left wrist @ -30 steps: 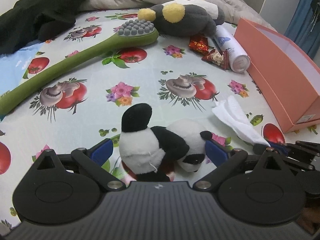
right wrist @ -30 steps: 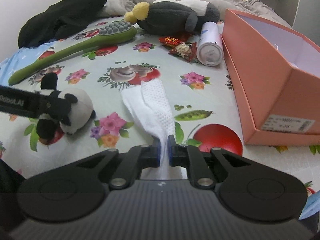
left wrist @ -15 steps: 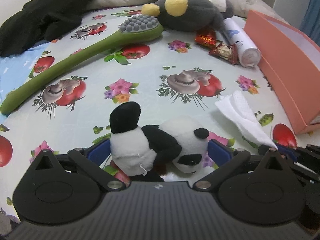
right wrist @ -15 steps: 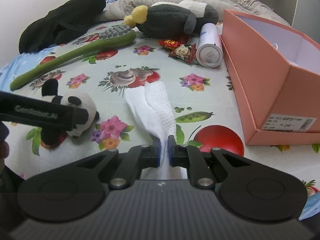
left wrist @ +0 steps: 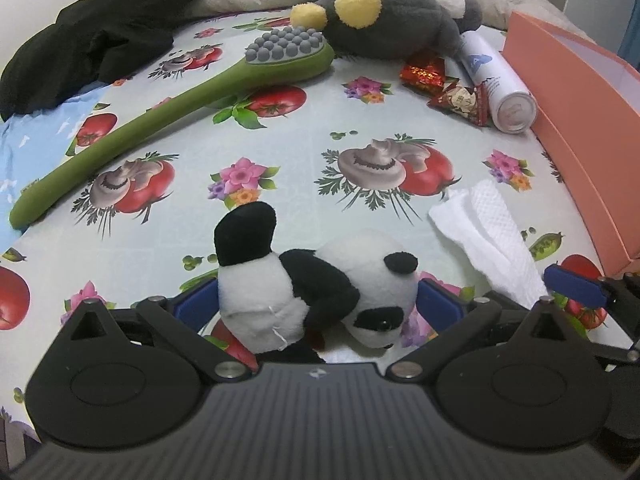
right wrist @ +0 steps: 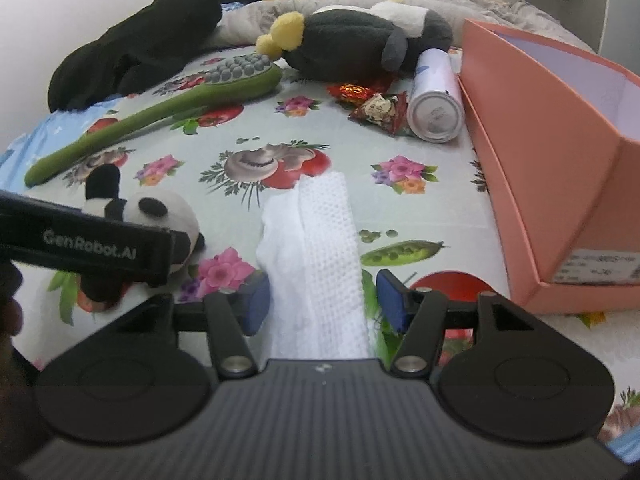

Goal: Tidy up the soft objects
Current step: 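Carry the panda with the left gripper while the right gripper carries the wipe to the shoebox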

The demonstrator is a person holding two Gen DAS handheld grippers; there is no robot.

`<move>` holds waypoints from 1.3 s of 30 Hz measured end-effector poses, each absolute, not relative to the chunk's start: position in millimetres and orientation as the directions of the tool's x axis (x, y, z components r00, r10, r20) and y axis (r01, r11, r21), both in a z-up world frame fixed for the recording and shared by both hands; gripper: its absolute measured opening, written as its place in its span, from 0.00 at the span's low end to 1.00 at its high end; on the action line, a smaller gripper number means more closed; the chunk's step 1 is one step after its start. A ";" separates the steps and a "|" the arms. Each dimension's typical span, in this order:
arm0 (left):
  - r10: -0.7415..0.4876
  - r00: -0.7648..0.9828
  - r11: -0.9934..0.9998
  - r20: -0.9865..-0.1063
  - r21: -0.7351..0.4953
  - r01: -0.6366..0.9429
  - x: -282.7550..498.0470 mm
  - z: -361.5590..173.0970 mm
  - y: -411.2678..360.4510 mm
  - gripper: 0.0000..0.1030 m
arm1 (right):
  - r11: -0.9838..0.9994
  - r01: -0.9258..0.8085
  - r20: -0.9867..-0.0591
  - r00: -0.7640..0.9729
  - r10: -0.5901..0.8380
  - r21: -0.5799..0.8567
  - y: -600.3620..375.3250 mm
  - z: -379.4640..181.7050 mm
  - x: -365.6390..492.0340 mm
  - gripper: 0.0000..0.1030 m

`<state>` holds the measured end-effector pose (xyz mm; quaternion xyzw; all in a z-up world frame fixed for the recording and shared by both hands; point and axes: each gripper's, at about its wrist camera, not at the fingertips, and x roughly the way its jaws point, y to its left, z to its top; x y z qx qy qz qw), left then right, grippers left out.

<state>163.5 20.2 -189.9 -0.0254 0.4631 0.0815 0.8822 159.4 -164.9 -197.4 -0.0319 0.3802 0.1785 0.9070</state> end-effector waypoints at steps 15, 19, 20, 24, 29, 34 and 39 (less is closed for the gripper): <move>0.076 0.575 0.982 -0.815 -0.040 -0.186 163.9 -184.3 28.3 0.97 | 0.922 -0.384 -0.701 0.645 0.305 0.049 -157.7 -187.8 150.5 0.09; 0.046 0.577 0.982 -0.815 -0.069 -0.175 162.0 -174.8 29.9 0.97 | 0.929 -0.366 -0.691 0.656 0.304 0.061 -161.8 -177.5 149.0 0.09; 0.035 0.582 0.983 -0.813 -0.077 -0.166 161.1 -170.6 29.5 0.97 | 0.930 -0.361 -0.686 0.661 0.304 0.064 -163.1 -173.3 148.6 0.09; 0.009 0.600 0.987 -0.800 -0.089 -0.133 159.0 -152.0 25.8 0.97 | 0.935 -0.348 -0.667 0.679 0.306 0.075 -168.4 -154.9 147.6 0.09; -0.034 0.631 0.989 -0.775 -0.118 -0.092 157.7 -119.0 19.9 0.97 | 0.940 -0.328 -0.638 0.704 0.312 0.097 -178.7 -125.2 147.0 0.09; -0.081 0.673 0.987 -0.735 -0.153 -0.049 160.0 -78.9 10.5 0.97 | 0.945 -0.303 -0.597 0.738 0.314 0.122 -194.7 -89.5 146.3 0.09; -0.120 0.713 0.985 -0.691 -0.172 -0.002 164.9 -37.6 -6.0 0.97 | 0.948 -0.292 -0.542 0.780 0.312 0.126 -211.0 -51.7 145.1 0.09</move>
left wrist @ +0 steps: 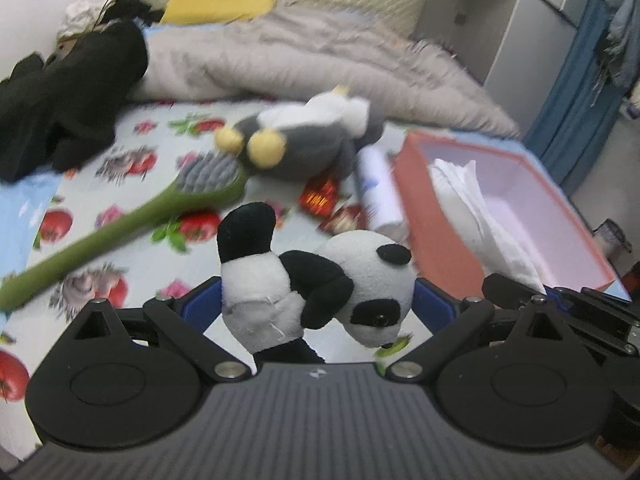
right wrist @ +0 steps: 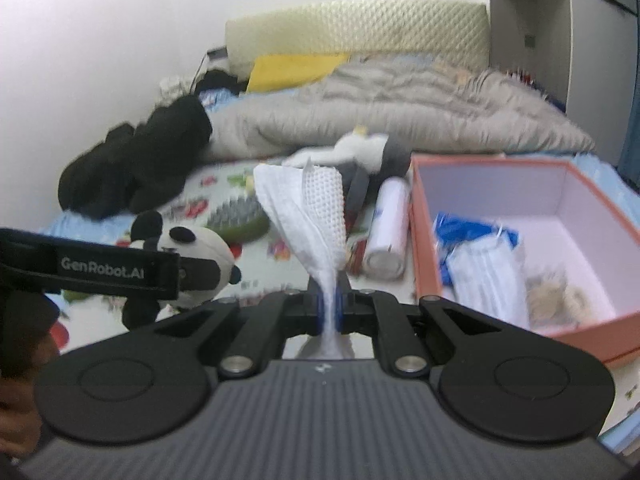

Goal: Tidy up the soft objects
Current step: 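Carry the panda with the left gripper while the right gripper carries the wipe to the shoebox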

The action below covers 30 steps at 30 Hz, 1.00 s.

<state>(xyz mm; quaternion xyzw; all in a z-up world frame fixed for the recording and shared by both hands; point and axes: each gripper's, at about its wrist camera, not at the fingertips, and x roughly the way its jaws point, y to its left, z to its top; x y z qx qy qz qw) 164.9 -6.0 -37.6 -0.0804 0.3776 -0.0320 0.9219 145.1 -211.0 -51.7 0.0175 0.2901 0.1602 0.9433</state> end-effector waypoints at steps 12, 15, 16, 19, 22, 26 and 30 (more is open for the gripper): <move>-0.191 0.759 0.978 -0.622 -0.187 0.093 193.6 23.3 -65.2 0.97 | 0.959 -0.255 -0.467 0.837 0.284 0.125 -260.0 6.1 164.1 0.10; -0.214 0.753 0.974 -0.622 -0.197 0.114 209.2 27.4 -82.3 0.97 | 0.964 -0.233 -0.470 0.842 0.264 0.124 -275.9 10.4 173.9 0.10; -0.221 0.751 0.973 -0.622 -0.198 0.121 214.1 27.9 -88.4 0.97 | 0.966 -0.224 -0.473 0.842 0.259 0.129 -282.2 10.9 178.2 0.10; -0.240 0.738 0.970 -0.630 -0.193 0.151 229.3 26.7 -108.6 0.97 | 0.971 -0.191 -0.489 0.839 0.239 0.147 -300.0 10.3 190.3 0.10; -0.252 0.724 0.967 -0.643 -0.189 0.169 246.1 22.3 -128.3 0.97 | 0.974 -0.164 -0.509 0.832 0.222 0.157 -316.7 5.2 201.8 0.10; -0.262 0.696 0.965 -0.668 -0.176 0.194 270.0 11.4 -152.6 0.97 | 0.979 -0.127 -0.545 0.815 0.196 0.162 -336.9 -5.6 217.4 0.10; -0.272 0.659 0.961 -0.701 -0.169 0.217 292.2 -4.8 -173.4 0.97 | 0.982 -0.087 -0.593 0.787 0.171 0.167 -352.8 -21.8 232.9 0.10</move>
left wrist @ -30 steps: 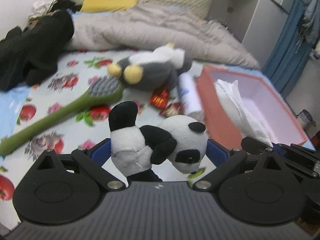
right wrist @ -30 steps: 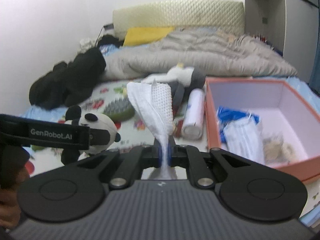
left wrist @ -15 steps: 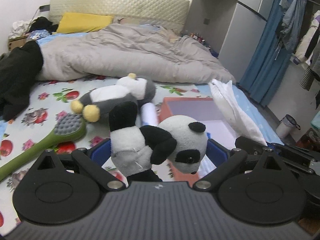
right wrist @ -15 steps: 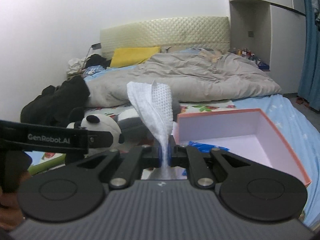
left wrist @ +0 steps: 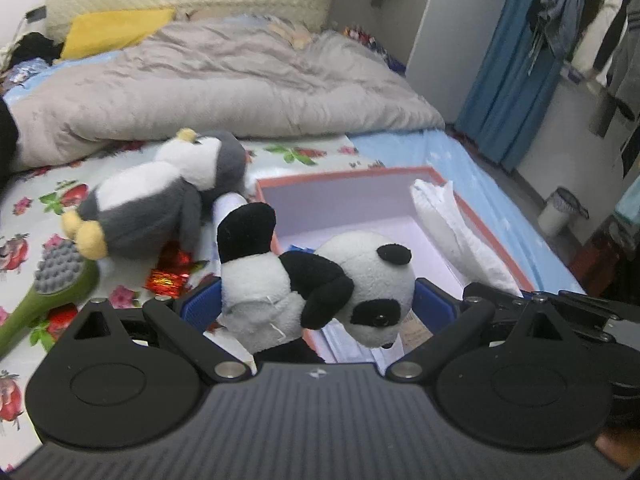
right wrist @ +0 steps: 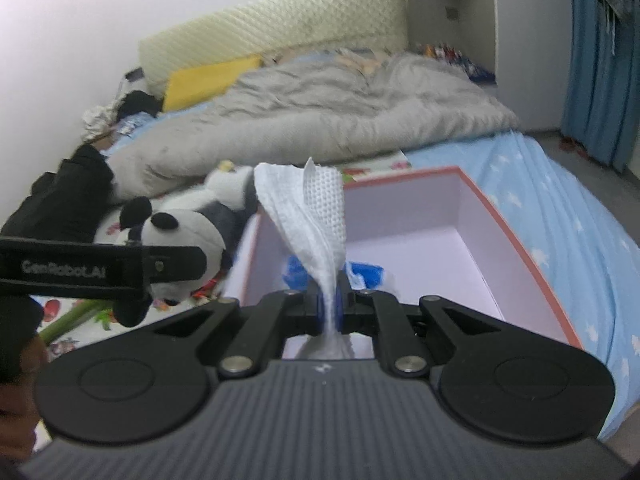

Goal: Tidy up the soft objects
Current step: 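Carry the panda with the left gripper while the right gripper carries the wipe to the shoebox, then open the left gripper over the shoebox while the right gripper releases the wipe inside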

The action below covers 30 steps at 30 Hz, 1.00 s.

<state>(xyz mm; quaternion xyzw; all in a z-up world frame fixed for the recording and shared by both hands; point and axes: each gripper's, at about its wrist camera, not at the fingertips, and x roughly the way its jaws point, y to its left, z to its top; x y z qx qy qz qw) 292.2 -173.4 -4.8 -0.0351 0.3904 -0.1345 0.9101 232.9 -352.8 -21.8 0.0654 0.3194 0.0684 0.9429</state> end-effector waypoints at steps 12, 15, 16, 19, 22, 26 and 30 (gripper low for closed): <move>-0.267 0.545 0.954 -0.795 -0.138 0.267 336.7 -57.3 -220.8 0.97 | 0.982 -0.006 -0.714 0.686 0.141 0.188 -389.3 -79.8 264.8 0.10; -0.259 0.525 0.953 -0.811 -0.127 0.275 344.8 -67.3 -227.8 0.97 | 0.980 0.003 -0.728 0.670 0.145 0.198 -394.2 -91.1 270.3 0.11; -0.256 0.522 0.953 -0.814 -0.123 0.275 346.9 -70.0 -229.4 0.97 | 0.980 0.006 -0.731 0.667 0.146 0.201 -395.4 -94.1 272.8 0.11; -0.246 0.521 0.954 -0.817 -0.110 0.279 349.7 -75.2 -233.7 0.97 | 0.977 0.011 -0.738 0.657 0.153 0.213 -399.2 -102.7 275.9 0.11; -0.237 0.526 0.954 -0.816 -0.092 0.287 349.4 -76.9 -236.4 0.98 | 0.975 0.017 -0.744 0.649 0.158 0.222 -402.9 -109.5 277.6 0.12; -0.258 0.522 0.949 -0.813 -0.113 0.293 348.5 -75.4 -236.1 0.98 | 0.971 0.027 -0.748 0.643 0.164 0.236 -405.6 -111.9 279.6 0.28; -0.266 0.506 0.949 -0.821 -0.130 0.289 346.2 -72.0 -234.1 0.98 | 0.973 0.037 -0.741 0.654 0.150 0.230 -407.2 -105.9 277.5 0.55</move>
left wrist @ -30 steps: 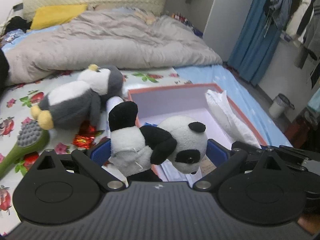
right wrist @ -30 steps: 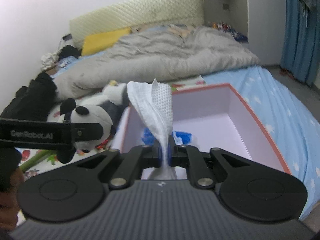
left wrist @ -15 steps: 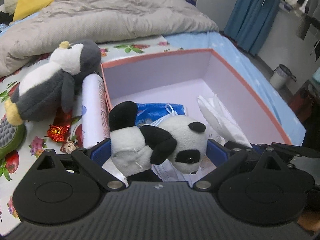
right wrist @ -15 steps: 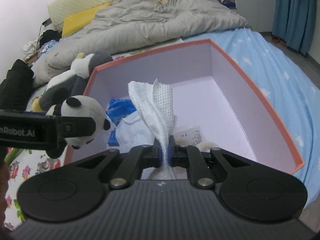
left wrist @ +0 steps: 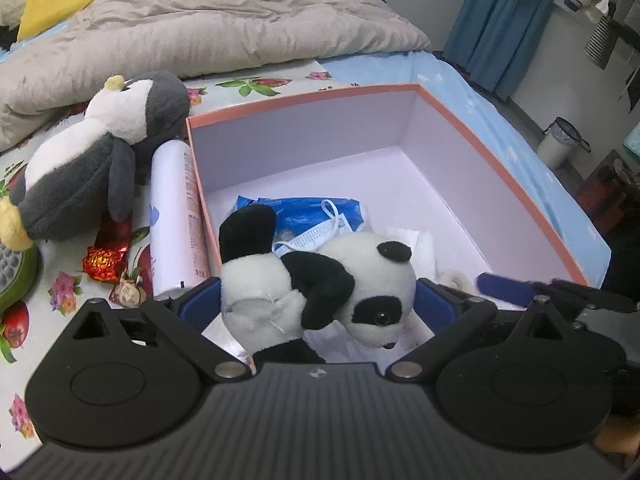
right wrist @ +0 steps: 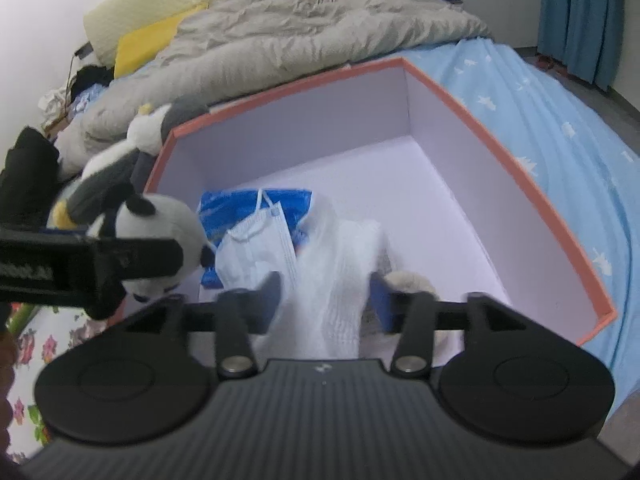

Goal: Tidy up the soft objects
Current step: 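Open the left gripper over the shoebox while the right gripper releases the wipe inside, then withdraw both open grippers from the shoebox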

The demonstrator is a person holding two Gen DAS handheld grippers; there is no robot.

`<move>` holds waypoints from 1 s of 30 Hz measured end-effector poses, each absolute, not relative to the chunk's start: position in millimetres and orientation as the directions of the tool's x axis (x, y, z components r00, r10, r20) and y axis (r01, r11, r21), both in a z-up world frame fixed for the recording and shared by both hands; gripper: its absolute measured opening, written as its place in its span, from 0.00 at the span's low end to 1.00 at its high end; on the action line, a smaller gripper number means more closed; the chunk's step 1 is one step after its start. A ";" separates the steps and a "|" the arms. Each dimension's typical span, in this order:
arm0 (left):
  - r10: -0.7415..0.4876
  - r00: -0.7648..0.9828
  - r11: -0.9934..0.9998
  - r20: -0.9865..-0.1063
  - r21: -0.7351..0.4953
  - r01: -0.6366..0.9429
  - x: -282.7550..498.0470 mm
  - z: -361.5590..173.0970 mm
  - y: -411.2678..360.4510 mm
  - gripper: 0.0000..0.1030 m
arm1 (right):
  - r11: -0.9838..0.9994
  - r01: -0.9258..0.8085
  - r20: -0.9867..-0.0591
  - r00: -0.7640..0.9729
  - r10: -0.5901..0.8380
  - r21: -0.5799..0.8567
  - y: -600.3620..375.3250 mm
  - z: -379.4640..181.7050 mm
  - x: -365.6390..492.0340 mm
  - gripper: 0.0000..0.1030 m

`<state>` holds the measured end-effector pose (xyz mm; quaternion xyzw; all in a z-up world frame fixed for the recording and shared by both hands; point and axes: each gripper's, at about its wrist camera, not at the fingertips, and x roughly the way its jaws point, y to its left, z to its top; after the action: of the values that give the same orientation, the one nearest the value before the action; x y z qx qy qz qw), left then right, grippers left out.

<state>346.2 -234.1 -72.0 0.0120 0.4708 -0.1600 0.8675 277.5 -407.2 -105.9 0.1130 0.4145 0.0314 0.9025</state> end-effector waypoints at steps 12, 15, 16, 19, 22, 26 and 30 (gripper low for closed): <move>-0.358 0.582 0.921 -0.730 -0.175 0.347 301.1 -21.7 -221.9 1.00 | 0.966 0.063 -0.668 0.733 0.126 0.252 -409.6 -61.2 236.9 0.55; -0.383 0.604 0.913 -0.699 -0.185 0.364 284.9 -6.7 -217.8 1.00 | 0.965 0.067 -0.650 0.751 0.119 0.253 -408.3 -49.8 223.5 0.55; -0.389 0.617 0.910 -0.684 -0.184 0.371 277.9 -1.1 -215.7 1.00 | 0.965 0.063 -0.641 0.758 0.119 0.254 -407.7 -45.8 218.6 0.55; -0.397 0.640 0.909 -0.659 -0.183 0.375 259.5 11.0 -210.4 1.00 | 0.966 0.057 -0.620 0.776 0.115 0.251 -405.0 -36.2 204.9 0.55; -0.408 0.653 0.905 -0.638 -0.187 0.382 240.5 19.6 -202.5 1.00 | 0.968 0.055 -0.606 0.788 0.108 0.244 -401.7 -28.6 192.3 0.56; -0.411 0.669 0.905 -0.619 -0.190 0.381 215.2 27.2 -189.4 1.00 | 0.970 0.044 -0.589 0.801 0.110 0.240 -395.0 -19.5 174.0 0.56; -0.414 0.682 0.905 -0.603 -0.191 0.380 189.1 32.3 -175.1 1.00 | 0.972 0.028 -0.571 0.813 0.115 0.235 -382.9 -11.5 153.4 0.56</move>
<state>189.1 -175.1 32.3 -0.0250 0.3350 -0.2165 0.9167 153.4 -382.9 -11.5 0.1171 0.3051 0.0230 0.9448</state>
